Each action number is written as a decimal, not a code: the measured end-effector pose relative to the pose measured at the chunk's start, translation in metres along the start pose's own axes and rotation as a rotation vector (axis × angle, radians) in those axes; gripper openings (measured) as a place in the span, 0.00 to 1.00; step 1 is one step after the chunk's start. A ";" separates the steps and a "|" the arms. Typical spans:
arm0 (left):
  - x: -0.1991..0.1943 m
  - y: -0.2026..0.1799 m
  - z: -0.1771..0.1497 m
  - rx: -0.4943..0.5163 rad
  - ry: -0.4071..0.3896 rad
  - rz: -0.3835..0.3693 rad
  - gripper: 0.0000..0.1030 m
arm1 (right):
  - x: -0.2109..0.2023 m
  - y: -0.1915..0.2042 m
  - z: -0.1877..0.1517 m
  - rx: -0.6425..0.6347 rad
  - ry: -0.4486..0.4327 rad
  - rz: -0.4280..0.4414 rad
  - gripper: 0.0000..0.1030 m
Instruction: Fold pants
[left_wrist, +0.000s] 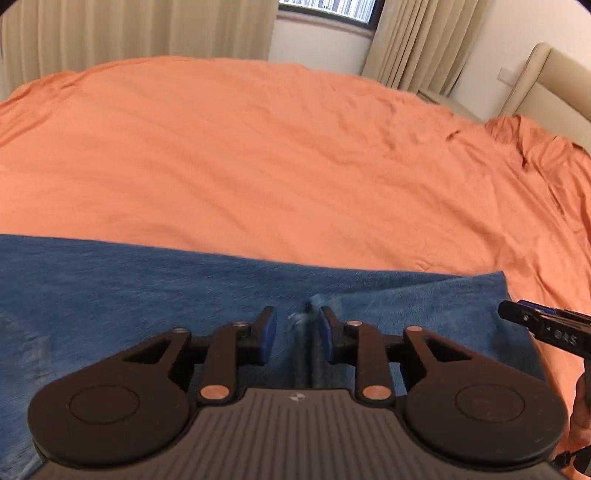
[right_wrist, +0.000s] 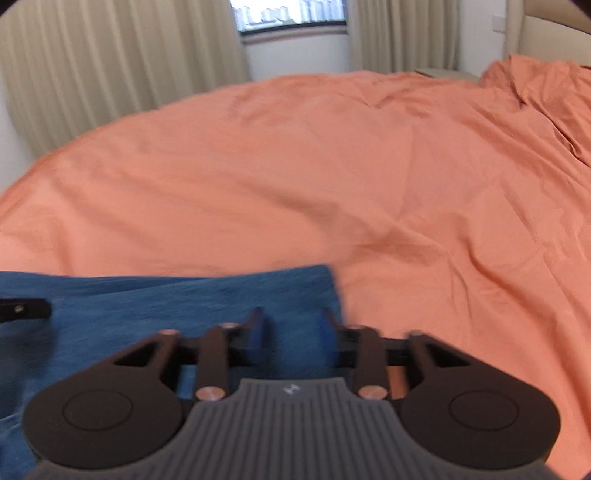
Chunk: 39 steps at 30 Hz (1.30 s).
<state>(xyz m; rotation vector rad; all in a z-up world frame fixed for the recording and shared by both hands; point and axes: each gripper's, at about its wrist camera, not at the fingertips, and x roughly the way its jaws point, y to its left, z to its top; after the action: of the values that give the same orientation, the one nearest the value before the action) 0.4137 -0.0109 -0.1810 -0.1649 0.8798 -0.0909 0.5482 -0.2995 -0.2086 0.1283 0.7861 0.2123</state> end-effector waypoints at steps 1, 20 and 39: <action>-0.012 0.008 -0.004 -0.002 -0.009 0.003 0.31 | -0.015 0.011 -0.007 -0.028 -0.006 0.046 0.35; -0.181 0.267 -0.092 -0.644 -0.247 0.164 0.57 | -0.016 0.190 -0.042 -0.598 0.049 0.267 0.37; -0.096 0.379 -0.114 -0.935 -0.277 0.026 0.34 | 0.029 0.195 -0.047 -0.491 0.268 0.229 0.19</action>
<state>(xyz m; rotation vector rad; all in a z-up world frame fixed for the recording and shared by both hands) 0.2696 0.3637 -0.2481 -1.0138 0.5899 0.3711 0.5067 -0.1018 -0.2238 -0.2809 0.9631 0.6424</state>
